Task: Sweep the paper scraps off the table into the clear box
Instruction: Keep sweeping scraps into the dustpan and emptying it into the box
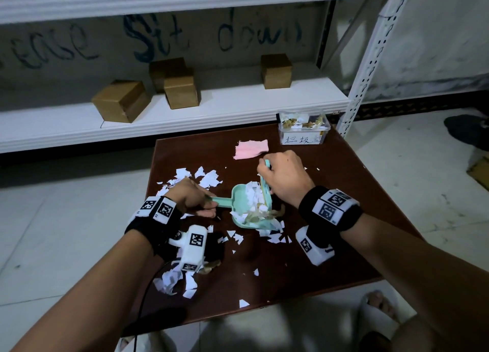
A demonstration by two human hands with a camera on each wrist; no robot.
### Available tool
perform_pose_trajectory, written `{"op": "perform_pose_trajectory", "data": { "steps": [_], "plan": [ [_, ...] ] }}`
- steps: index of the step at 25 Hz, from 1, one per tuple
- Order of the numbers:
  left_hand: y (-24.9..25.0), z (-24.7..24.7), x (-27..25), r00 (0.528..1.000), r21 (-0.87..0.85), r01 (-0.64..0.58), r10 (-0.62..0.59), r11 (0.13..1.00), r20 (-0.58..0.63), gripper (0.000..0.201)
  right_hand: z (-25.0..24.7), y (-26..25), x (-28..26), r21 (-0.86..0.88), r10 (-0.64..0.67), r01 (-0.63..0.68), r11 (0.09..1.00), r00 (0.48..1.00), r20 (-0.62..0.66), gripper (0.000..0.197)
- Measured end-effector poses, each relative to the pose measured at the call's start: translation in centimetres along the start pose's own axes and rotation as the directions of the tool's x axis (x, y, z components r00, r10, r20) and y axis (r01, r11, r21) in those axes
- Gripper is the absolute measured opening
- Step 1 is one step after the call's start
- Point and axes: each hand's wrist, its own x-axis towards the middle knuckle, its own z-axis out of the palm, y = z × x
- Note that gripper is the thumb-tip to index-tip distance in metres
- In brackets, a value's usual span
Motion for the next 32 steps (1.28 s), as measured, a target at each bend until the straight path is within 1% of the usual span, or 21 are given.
{"op": "perform_pose_trajectory", "data": {
  "steps": [2, 4, 6, 7, 9, 10, 12, 14, 17, 18, 20, 22, 23, 24, 25, 26, 27, 28, 30, 32],
  "plan": [
    [-0.1, 0.0, 0.3, 0.999, 0.013, -0.031, 0.031, 0.999, 0.008, 0.014, -0.7, 0.1, 0.3, 0.028, 0.007, -0.005, 1.000, 0.999, -0.050, 0.044],
    [-0.4, 0.1, 0.7, 0.997, 0.026, -0.055, 0.054, 0.998, 0.058, 0.012, -1.6, 0.3, 0.8, 0.084, 0.030, -0.021, 0.996, 0.994, -0.102, 0.042],
    [-0.9, 0.2, 0.8, 0.989, 0.018, -0.036, 0.033, 0.999, 0.147, 0.022, -2.6, 0.6, 1.2, 0.149, 0.054, -0.031, 0.988, 0.987, -0.151, 0.040],
    [-1.0, 0.3, 0.9, 0.986, 0.006, -0.018, 0.016, 1.000, 0.168, 0.024, -3.1, 0.8, 1.5, 0.174, 0.070, -0.040, 0.984, 0.982, -0.173, 0.040],
    [-1.2, 0.7, 1.1, 0.988, -0.059, -0.012, 0.021, 0.998, 0.152, 0.018, -4.1, 1.2, 1.7, 0.228, 0.118, -0.071, 0.971, 0.972, -0.201, 0.036],
    [-1.3, 0.8, 1.3, 0.990, -0.099, -0.012, 0.025, 0.995, 0.136, 0.019, -4.6, 1.4, 1.7, 0.259, 0.137, -0.079, 0.963, 0.967, -0.214, 0.033],
    [-1.4, 1.2, 1.4, 0.988, -0.219, 0.043, -0.010, 0.975, 0.152, 0.019, -5.6, 1.9, 2.0, 0.318, 0.156, -0.067, 0.946, 0.952, -0.264, 0.031],
    [-1.3, 1.4, 1.6, 0.986, -0.312, 0.083, -0.033, 0.946, 0.165, 0.017, -6.6, 2.7, 2.5, 0.399, 0.207, -0.066, 0.915, 0.923, -0.323, 0.031],
    [-1.2, 1.5, 1.8, 0.988, -0.333, 0.082, -0.032, 0.939, 0.153, 0.015, -8.5, 3.9, 3.3, 0.544, 0.339, -0.077, 0.836, 0.851, -0.400, 0.030],
    [-1.2, 1.5, 2.1, 0.990, -0.344, 0.088, -0.043, 0.935, 0.137, 0.015, -9.1, 4.2, 3.4, 0.566, 0.367, -0.074, 0.821, 0.828, -0.424, 0.031],
    [-1.1, 1.6, 1.9, 0.993, -0.335, 0.089, -0.056, 0.938, 0.106, 0.016, -10.2, 5.0, 3.6, 0.568, 0.381, -0.064, 0.820, 0.803, -0.459, 0.032],
    [-1.0, 1.6, 1.9, 0.994, -0.307, 0.093, -0.068, 0.947, 0.091, 0.027, -10.9, 6.5, 3.9, 0.510, 0.352, -0.069, 0.857, 0.801, -0.483, 0.033],
    [-0.9, 1.7, 1.7, 0.993, -0.292, 0.089, -0.063, 0.952, 0.097, 0.030, -11.0, 7.5, 4.0, 0.410, 0.303, -0.090, 0.908, 0.815, -0.494, 0.036],
    [-0.8, 1.6, 1.7, 0.993, -0.273, 0.089, -0.063, 0.958, 0.102, 0.029, -11.1, 8.5, 4.1, 0.236, 0.231, -0.126, 0.963, 0.839, -0.493, 0.040],
    [-0.8, 1.5, 1.6, 0.995, -0.239, 0.071, -0.051, 0.968, 0.085, 0.024, -10.8, 9.5, 4.0, 0.047, 0.163, -0.159, 0.986, 0.873, -0.459, 0.045],
    [-0.8, 1.3, 1.6, 0.996, -0.215, 0.051, -0.034, 0.975, 0.084, 0.020, -10.3, 10.2, 3.8, -0.108, 0.115, -0.170, 0.979, 0.910, -0.397, 0.047],
    [-0.6, 1.2, 1.3, 0.995, -0.196, 0.049, -0.030, 0.979, 0.097, 0.018, -9.6, 10.8, 3.4, -0.228, 0.080, -0.161, 0.960, 0.942, -0.325, 0.046],
    [-0.5, 1.1, 1.0, 0.994, -0.158, 0.038, -0.021, 0.987, 0.107, 0.018, -8.6, 11.2, 3.1, -0.314, 0.056, -0.135, 0.940, 0.967, -0.249, 0.044],
    [-0.2, 0.6, 0.6, 0.996, -0.115, 0.014, -0.004, 0.993, 0.086, 0.019, -6.6, 11.6, 2.6, -0.380, 0.067, -0.107, 0.919, 0.991, -0.116, 0.043],
    [0.1, 0.1, 0.8, 0.999, -0.135, -0.040, 0.037, 0.990, -0.025, 0.010, -5.1, 11.2, 2.7, -0.372, 0.081, -0.091, 0.924, 0.996, -0.042, 0.045]
  ]
}}
